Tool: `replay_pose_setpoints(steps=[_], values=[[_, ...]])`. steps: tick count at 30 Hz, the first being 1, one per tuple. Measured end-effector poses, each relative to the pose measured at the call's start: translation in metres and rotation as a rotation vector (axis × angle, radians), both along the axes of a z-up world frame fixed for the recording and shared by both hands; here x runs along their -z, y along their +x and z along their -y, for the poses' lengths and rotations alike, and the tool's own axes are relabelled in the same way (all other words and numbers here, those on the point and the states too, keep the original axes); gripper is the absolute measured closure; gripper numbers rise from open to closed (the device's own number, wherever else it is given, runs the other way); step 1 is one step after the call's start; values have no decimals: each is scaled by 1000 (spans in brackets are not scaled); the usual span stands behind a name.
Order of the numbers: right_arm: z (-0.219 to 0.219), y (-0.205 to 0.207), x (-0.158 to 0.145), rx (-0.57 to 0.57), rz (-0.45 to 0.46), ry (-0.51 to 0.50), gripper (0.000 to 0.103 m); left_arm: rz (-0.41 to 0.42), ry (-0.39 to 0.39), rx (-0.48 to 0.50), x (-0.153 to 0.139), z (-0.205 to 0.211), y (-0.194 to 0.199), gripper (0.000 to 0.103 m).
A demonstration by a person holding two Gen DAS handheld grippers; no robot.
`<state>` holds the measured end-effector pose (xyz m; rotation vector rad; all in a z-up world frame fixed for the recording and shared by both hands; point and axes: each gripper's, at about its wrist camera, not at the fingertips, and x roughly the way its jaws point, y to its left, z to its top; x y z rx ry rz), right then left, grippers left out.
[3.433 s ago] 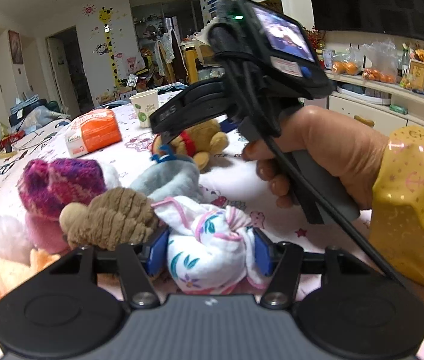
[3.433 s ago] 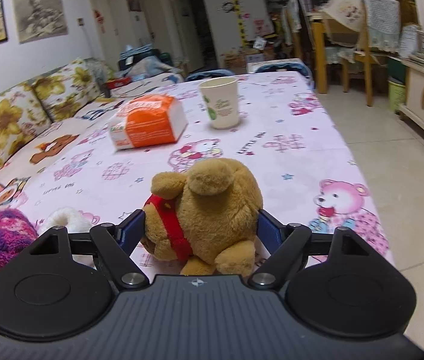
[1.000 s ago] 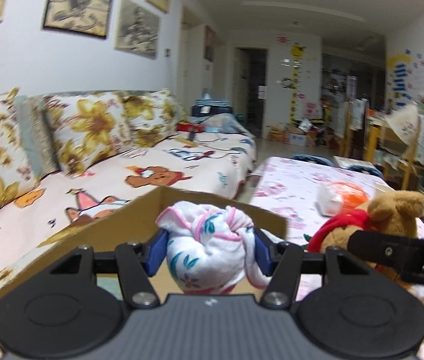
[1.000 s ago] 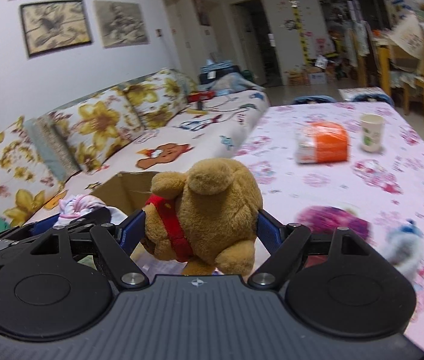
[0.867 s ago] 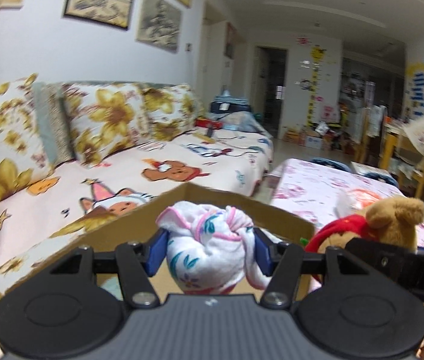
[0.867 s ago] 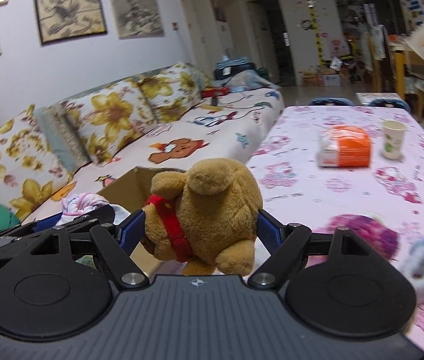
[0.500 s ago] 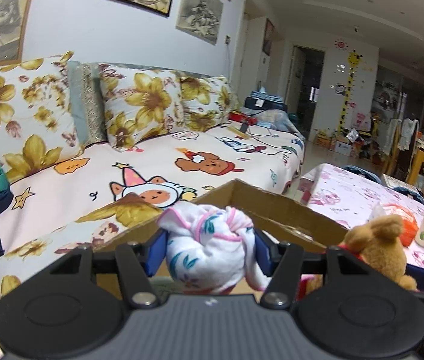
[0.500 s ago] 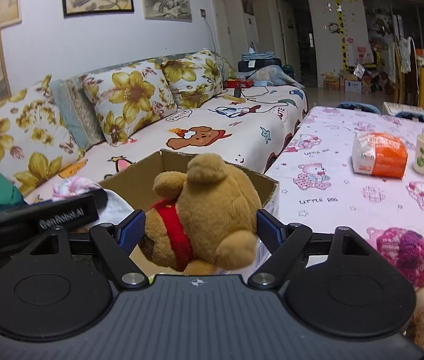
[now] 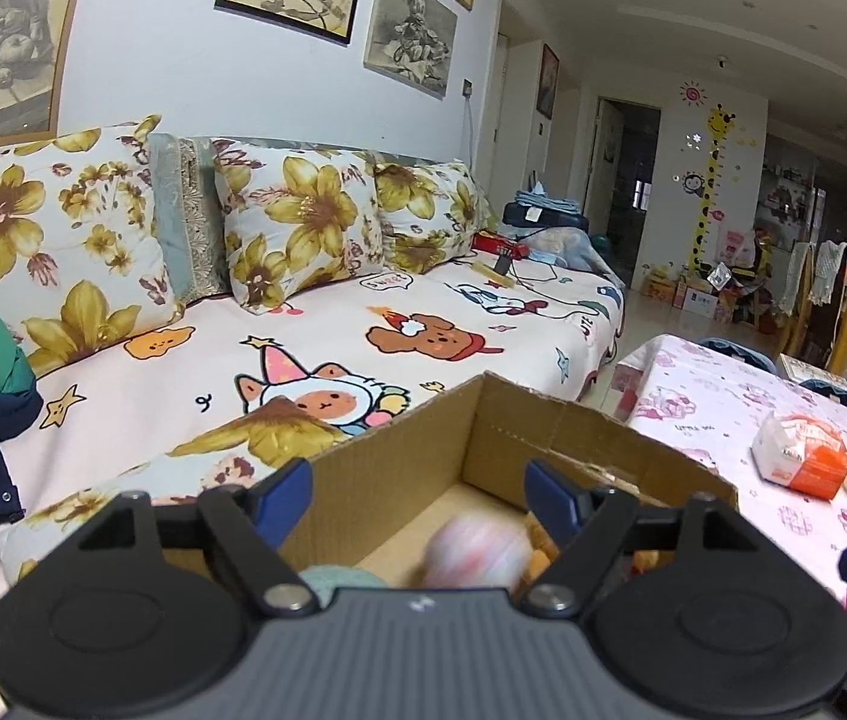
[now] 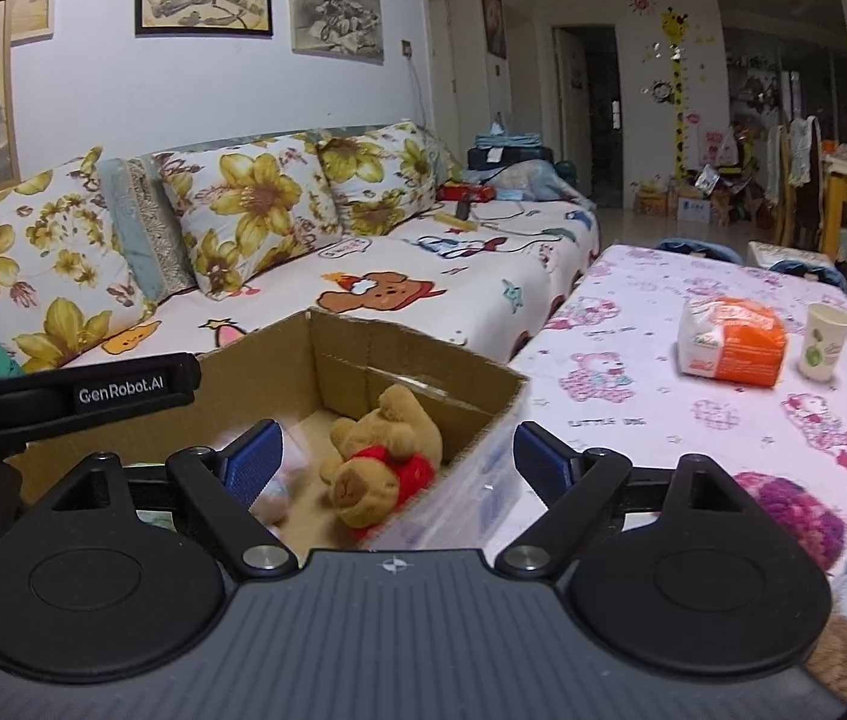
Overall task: Organize soft objects
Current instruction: 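Move both tools back toward the white pom-pom and pink knit hat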
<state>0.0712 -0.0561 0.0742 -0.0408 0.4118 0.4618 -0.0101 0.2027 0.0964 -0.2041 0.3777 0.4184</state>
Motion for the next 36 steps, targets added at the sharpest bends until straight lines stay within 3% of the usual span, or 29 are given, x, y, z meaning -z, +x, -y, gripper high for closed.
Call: replay_pose_setpoints(steps=[13,36], values=[[20,-14,5,80,-34,-2,0,15,31,71,-3,22,2,5],[34,-21,11,208,-62,12,0,25,146,214,-2,85,7,1]])
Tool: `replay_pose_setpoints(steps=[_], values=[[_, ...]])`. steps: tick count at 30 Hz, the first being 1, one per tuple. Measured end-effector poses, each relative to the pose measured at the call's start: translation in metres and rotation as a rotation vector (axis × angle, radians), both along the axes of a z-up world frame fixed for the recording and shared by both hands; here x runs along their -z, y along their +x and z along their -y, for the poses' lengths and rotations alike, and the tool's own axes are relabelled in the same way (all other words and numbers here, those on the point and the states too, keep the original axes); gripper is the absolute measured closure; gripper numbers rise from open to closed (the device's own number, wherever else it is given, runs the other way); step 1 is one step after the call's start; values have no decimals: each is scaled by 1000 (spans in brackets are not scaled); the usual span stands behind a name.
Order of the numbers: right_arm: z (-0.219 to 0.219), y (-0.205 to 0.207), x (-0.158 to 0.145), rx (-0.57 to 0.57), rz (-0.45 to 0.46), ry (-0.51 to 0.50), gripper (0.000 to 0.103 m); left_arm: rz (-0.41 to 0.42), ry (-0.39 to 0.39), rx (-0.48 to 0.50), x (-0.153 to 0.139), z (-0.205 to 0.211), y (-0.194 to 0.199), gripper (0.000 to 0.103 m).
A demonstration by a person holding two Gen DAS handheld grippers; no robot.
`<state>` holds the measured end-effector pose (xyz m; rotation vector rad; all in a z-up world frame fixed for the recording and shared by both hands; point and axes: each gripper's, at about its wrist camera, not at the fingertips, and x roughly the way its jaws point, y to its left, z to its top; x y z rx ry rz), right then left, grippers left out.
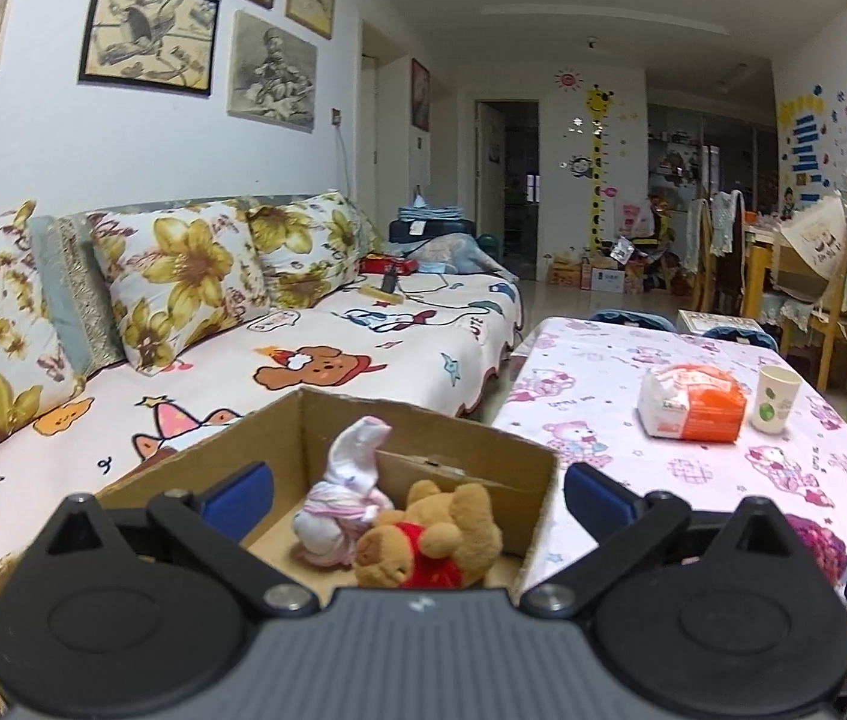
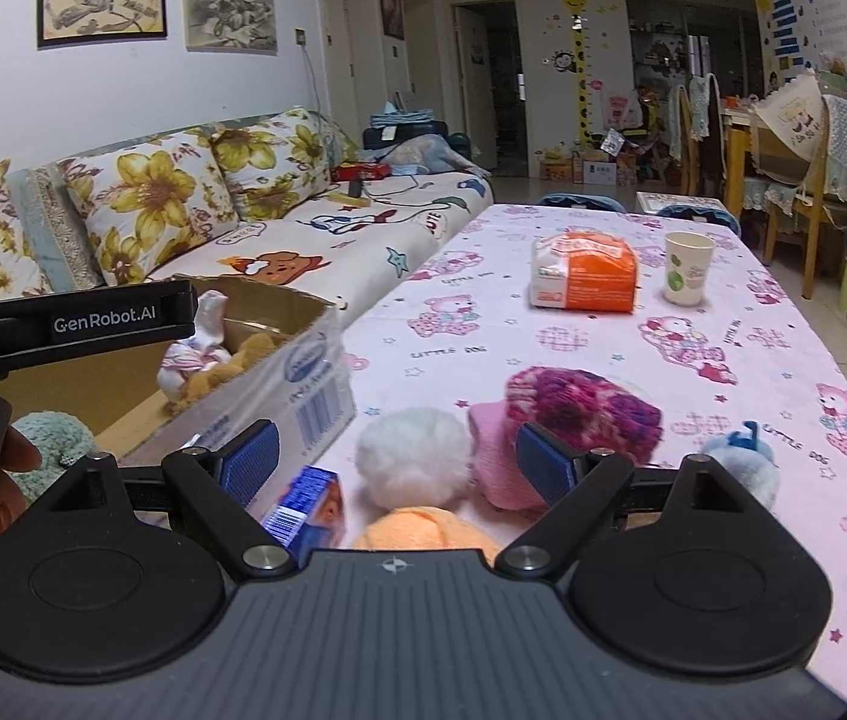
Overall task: Organize soft objects
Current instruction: 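Move both tools back toward the white pom-pom and pink knit hat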
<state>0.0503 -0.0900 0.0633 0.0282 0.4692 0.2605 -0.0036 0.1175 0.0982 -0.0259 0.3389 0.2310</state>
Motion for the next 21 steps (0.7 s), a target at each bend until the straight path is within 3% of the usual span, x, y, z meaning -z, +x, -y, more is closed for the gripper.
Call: replay_pose_setpoints(steps=[21], values=[[15,5,7,120,9,63,0,-18,84,112,9,54,3,1]])
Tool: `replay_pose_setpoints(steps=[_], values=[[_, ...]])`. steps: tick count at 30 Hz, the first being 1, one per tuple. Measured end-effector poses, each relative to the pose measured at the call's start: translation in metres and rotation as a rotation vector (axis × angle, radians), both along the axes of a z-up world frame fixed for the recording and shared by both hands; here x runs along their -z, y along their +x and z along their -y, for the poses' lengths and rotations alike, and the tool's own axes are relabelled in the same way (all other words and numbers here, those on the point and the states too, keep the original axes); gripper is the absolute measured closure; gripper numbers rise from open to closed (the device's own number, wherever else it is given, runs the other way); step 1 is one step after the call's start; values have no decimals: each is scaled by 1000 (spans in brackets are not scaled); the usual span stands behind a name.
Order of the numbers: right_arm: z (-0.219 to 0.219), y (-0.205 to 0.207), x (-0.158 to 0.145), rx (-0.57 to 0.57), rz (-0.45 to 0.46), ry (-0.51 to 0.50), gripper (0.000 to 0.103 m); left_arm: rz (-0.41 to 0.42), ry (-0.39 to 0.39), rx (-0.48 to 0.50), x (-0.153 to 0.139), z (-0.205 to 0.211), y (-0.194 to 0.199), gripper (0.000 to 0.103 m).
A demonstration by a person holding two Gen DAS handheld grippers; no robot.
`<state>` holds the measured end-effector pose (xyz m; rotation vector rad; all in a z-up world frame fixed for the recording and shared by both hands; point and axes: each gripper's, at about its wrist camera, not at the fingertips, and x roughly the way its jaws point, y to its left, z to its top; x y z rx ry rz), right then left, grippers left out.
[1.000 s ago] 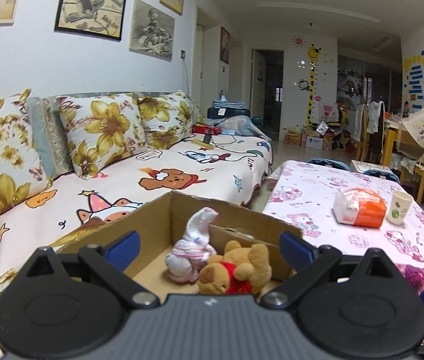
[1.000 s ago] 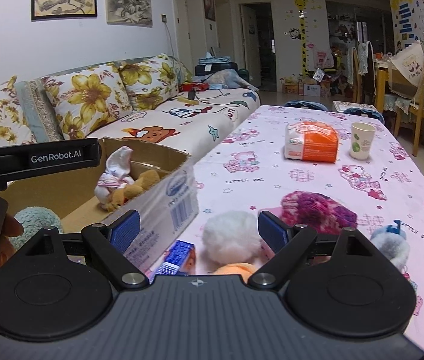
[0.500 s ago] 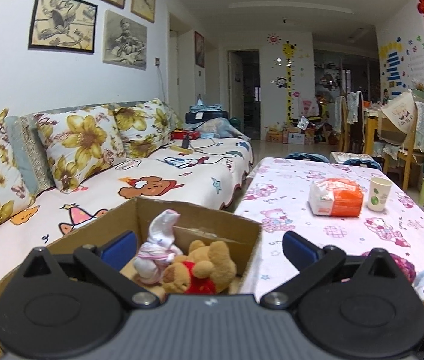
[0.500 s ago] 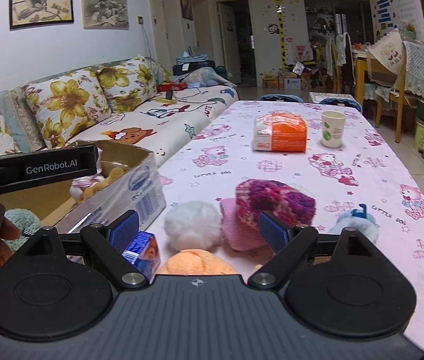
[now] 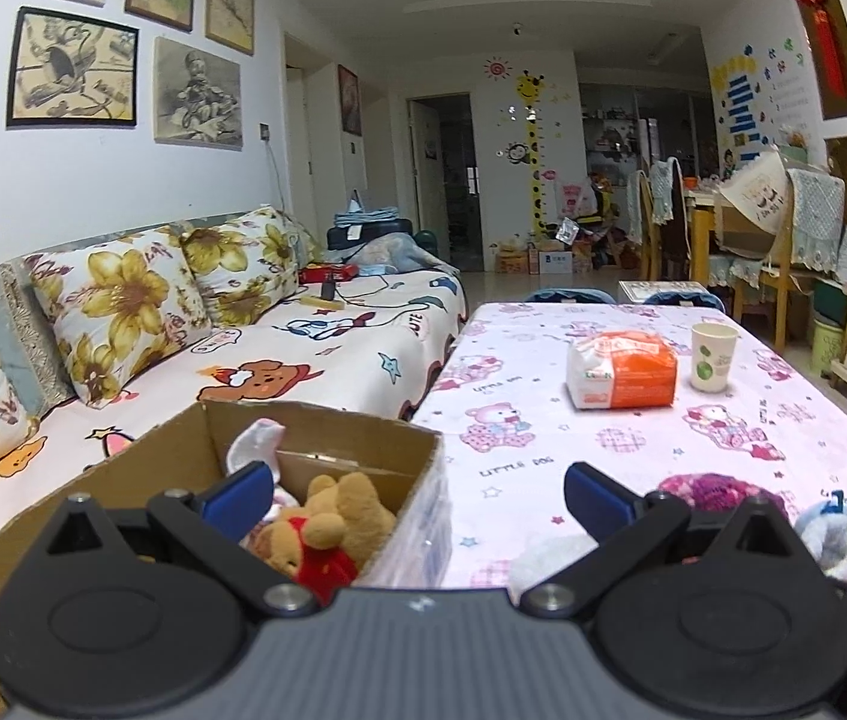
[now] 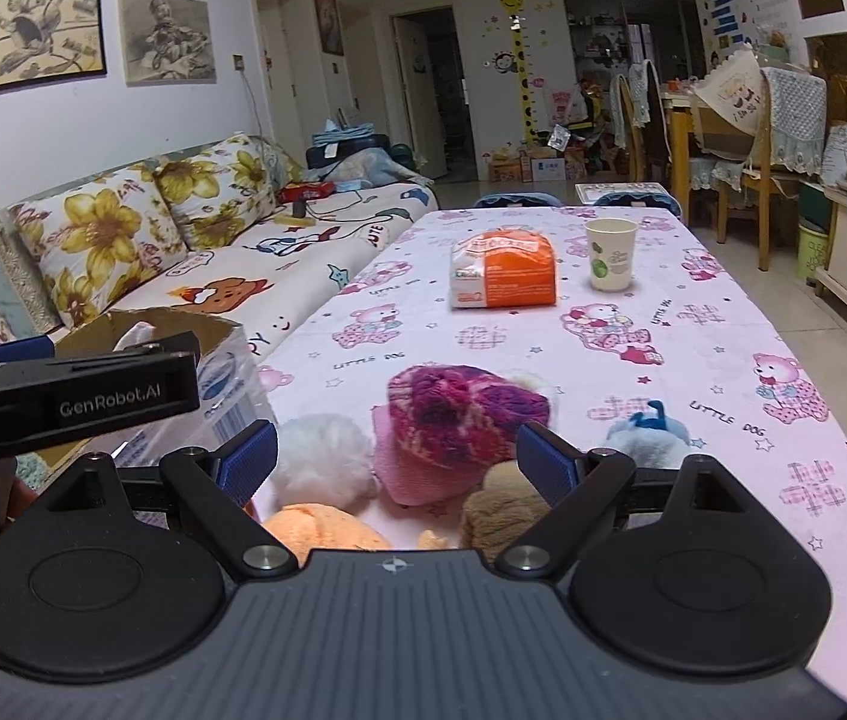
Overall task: Organize soft objects
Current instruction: 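Move both tools back toward the white pom-pom and pink knit hat, then move the left tool to the orange knit bundle while the right tool approaches the brown fuzzy slipper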
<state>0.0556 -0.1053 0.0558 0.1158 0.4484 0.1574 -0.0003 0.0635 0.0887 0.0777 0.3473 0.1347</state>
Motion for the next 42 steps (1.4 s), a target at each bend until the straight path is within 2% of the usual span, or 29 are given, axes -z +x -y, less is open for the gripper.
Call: replay_pose_setpoints(steps=[29,36,42], values=[[34,-14,10,99,-39,18,0,-56,90,92,19,55,6,1],[54,-11,11,162,-64,40,0,-76,56,143,21,51,1,1],[68,-5,22,207,-95,22,0,-149,1,266,33,51,-4,1]])
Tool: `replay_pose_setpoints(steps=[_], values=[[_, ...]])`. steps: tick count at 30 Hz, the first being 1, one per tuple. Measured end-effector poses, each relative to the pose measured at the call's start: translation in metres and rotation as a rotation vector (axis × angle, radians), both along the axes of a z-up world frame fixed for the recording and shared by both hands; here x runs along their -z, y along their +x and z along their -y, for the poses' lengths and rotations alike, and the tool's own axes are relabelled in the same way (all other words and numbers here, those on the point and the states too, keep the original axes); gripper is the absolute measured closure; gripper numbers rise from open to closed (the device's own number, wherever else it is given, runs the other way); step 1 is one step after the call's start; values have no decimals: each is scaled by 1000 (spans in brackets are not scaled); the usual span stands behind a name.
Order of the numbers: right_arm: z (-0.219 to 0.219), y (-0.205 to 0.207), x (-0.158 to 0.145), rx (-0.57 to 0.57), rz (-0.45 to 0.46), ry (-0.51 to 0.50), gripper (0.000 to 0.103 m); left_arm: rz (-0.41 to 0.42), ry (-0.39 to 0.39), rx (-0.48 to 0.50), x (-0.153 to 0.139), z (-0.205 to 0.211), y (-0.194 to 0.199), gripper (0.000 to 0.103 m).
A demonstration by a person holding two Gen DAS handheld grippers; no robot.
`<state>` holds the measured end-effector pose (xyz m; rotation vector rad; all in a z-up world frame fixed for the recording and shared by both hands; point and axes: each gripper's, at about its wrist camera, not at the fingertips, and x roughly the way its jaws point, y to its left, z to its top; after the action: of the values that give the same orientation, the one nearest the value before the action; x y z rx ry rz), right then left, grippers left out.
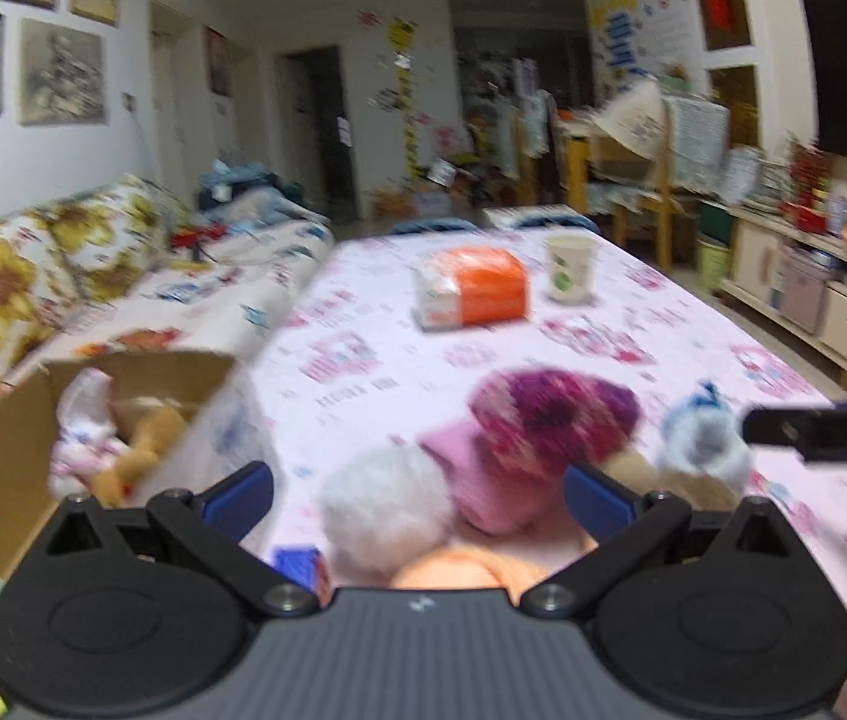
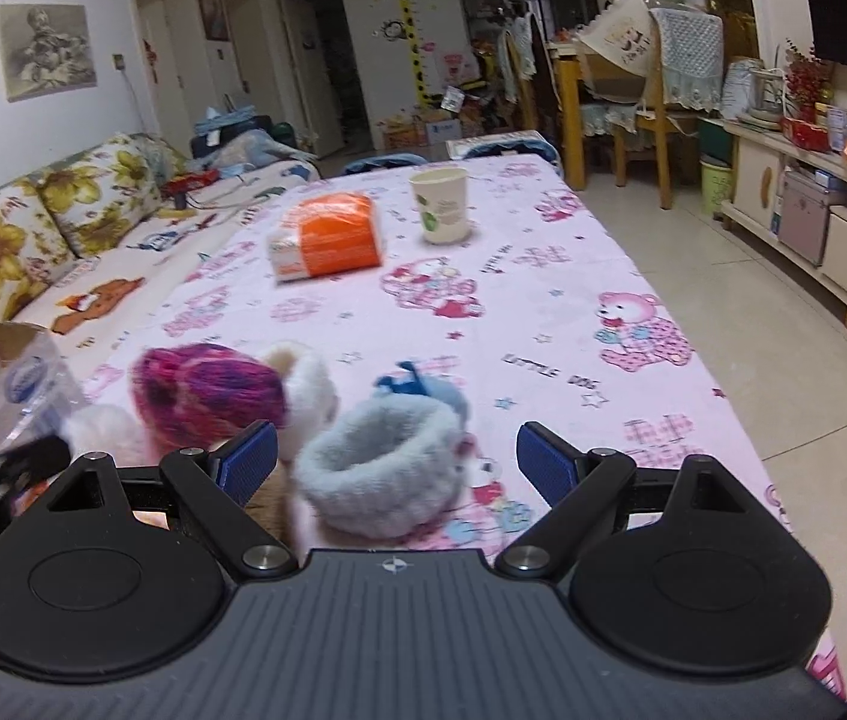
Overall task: Organize soft objects
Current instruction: 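Move the left tool to the orange knit bundle while the right tool approaches the brown fuzzy slipper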
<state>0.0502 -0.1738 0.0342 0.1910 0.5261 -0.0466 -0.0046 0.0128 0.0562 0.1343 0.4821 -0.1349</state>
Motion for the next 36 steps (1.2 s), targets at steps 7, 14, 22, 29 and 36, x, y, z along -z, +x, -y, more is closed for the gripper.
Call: replay_pose_setpoints(steps=[7,14,22,29,36], values=[[8,9,8,-20,-41,86,0,-94,7,88,24,-2,-6,1],[-7,10,13,-133,-63,163,0,-145,-16,108,39,0,-2,1],[-17,22,19,-193,-95,186,0,-158,-25,115,48,2,6,1],[-24,28,24,-234,-132,229,0,-163,-25,118,51,6,14,3],[-33,37,33,-262,-175,258,0,-154,6,139,51,10,13,16]])
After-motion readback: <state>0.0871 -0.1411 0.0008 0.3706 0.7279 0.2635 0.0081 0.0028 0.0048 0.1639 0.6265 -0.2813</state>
